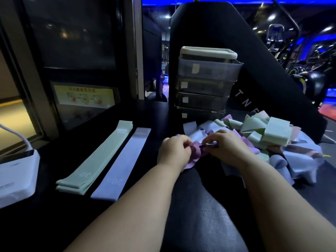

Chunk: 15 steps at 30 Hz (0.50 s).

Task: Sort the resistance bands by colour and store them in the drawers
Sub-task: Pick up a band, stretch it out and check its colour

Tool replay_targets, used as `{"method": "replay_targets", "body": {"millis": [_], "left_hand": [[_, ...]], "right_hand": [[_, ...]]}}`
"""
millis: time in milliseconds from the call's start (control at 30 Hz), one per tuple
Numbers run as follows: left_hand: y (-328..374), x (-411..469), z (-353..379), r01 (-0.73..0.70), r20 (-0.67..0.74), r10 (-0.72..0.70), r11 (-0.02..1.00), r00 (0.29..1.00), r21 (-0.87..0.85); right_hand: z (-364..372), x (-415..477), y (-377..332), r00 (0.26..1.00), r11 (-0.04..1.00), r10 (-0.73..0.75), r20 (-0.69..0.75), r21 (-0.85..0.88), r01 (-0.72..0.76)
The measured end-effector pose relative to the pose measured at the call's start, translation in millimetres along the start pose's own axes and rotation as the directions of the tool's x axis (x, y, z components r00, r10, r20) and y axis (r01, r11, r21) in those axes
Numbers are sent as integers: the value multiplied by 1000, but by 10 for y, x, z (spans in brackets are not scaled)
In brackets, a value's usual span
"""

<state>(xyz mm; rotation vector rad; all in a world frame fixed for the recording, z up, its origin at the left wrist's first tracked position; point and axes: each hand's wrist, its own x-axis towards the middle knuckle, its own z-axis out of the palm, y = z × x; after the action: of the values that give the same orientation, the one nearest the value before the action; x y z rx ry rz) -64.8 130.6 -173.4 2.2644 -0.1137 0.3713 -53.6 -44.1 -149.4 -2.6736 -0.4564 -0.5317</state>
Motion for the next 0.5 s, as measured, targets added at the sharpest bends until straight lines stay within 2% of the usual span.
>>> {"method": "replay_targets", "body": {"millis": [200, 333, 400, 500], "left_hand": [[47, -13, -206, -60, -146, 10, 938, 989, -340], [101, -23, -261, -67, -212, -70, 814, 975, -577], [115, -32, -275, -108, -239, -54, 783, 970, -613], [131, -59, -282, -199, -266, 44, 782, 963, -591]], "right_hand": [[-48, 29, -33, 999, 999, 42, -11, 28, -42], [-90, 14, -26, 995, 996, 72, -75, 50, -68], [-116, 21, -62, 988, 985, 111, -110, 147, -94], [-213, 2, -206, 984, 941, 89, -156, 336, -32]]}}
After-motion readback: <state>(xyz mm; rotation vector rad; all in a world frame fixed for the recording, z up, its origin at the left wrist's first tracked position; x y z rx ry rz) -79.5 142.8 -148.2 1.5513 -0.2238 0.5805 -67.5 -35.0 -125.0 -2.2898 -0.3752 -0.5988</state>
